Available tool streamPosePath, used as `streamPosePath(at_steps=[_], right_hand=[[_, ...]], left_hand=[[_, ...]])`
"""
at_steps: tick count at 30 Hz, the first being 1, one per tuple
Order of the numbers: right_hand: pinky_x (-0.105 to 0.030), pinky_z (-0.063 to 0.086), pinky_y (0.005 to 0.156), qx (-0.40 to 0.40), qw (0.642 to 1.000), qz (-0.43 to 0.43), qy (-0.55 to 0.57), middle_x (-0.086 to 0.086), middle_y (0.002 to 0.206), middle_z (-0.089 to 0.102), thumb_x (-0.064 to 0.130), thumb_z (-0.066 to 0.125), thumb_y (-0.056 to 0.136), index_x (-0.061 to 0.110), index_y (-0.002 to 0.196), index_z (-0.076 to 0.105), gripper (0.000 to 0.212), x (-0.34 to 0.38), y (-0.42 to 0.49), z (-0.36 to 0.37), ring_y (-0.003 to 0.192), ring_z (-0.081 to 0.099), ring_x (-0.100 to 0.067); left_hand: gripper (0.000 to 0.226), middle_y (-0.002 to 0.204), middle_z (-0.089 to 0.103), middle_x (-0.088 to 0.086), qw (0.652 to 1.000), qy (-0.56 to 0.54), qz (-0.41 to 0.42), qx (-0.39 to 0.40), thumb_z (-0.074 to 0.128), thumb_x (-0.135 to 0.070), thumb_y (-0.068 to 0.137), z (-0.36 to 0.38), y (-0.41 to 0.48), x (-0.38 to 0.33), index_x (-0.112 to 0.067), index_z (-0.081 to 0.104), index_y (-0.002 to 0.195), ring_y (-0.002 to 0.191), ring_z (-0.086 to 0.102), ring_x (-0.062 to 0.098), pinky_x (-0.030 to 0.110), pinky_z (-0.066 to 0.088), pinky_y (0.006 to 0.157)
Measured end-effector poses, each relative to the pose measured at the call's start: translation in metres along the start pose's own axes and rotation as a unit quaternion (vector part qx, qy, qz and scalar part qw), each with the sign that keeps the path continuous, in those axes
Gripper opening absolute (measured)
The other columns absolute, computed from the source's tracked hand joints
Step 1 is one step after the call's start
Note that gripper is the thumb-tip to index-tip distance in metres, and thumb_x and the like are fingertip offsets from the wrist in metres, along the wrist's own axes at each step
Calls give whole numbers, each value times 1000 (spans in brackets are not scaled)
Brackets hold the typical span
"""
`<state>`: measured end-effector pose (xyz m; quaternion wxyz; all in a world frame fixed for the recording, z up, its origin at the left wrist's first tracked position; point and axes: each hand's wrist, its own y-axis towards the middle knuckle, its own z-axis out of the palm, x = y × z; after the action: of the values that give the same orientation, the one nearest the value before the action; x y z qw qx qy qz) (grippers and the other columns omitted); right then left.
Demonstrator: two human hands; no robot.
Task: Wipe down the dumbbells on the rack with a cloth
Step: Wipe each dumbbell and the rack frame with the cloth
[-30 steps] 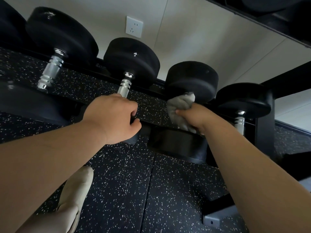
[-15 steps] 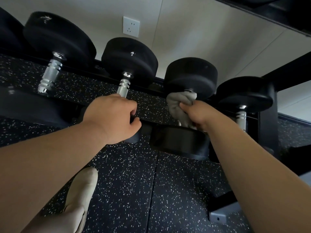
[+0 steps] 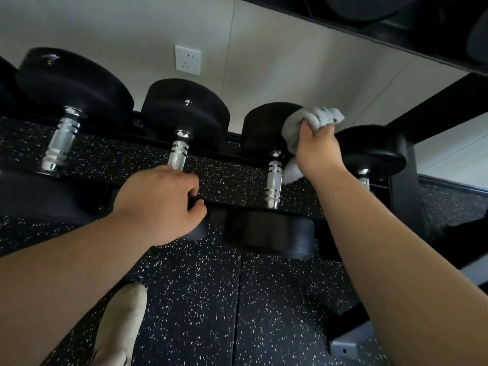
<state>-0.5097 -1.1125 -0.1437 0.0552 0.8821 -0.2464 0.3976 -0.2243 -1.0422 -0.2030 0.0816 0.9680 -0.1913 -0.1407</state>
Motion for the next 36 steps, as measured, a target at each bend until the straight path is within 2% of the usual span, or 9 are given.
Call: streamPosePath(at_steps=[3,9,13,17,21,23,26,30,36], right_hand=[[-44,50,99,-20,998,-50,-40,-16,138,55,49,37,100,6,147,38,63,14,18,8,122,58,-33],[-47,11,129,-9,956,-190,-224,-19,163,30,42,30,103,1,152,34,65,20,13,23,156,15,-38],[-43,11,129,18,946,-243,-215,-13,167,24,42,35,105,8,155,34,61,5,13,12,158,10,-31],[-37,48,97,26,987,-91,-132,-17,151,43,34,47,107,17,158,29,57,0,27,-6,123,56,-30],[-37,48,92,6,992,-23,-127,-21,145,45,38,46,107,10,153,35,56,10,34,-6,126,54,-38],[-33,45,98,-11,959,-127,-255,-19,146,46,50,28,107,6,146,42,61,22,23,5,137,44,-35],[-49,13,127,4,886,-268,-378,-15,158,37,57,12,99,8,149,42,76,38,8,31,155,18,-36],[-49,1,129,52,818,-351,-453,-6,166,23,50,36,102,16,157,31,65,35,-2,37,158,1,-35],[-47,0,128,12,909,-232,-345,0,172,9,45,29,110,22,164,16,60,22,13,9,158,-3,-32]], left_hand=[[30,72,54,-17,1000,11,0,11,46,-61,82,-1,0,0,-37,63,81,72,54,8,28,42,60],[36,71,53,-17,1000,12,-14,23,36,-64,79,-3,1,-1,-37,60,80,72,53,7,28,45,60],[32,70,52,-19,1000,20,-6,19,41,-62,80,-2,1,-1,-37,61,80,72,52,7,27,39,59],[30,69,50,-19,1000,20,-14,16,43,-62,80,0,0,1,-37,60,79,72,52,7,28,42,59],[26,68,49,-19,1000,22,-12,16,50,-60,80,-3,1,-2,-36,60,78,69,49,7,27,36,57],[20,68,51,-18,1000,24,-12,14,61,-55,81,-4,1,-3,-35,62,78,67,48,7,25,33,55],[19,71,55,-17,999,20,-22,17,62,-54,81,-5,1,-4,-35,64,80,68,52,7,25,33,56],[21,73,56,-18,999,13,-29,17,57,-56,82,-5,0,-3,-35,63,82,72,54,6,25,33,57],[39,76,59,-18,998,-13,-50,27,37,-69,78,0,2,1,-38,61,85,78,58,7,30,49,66]])
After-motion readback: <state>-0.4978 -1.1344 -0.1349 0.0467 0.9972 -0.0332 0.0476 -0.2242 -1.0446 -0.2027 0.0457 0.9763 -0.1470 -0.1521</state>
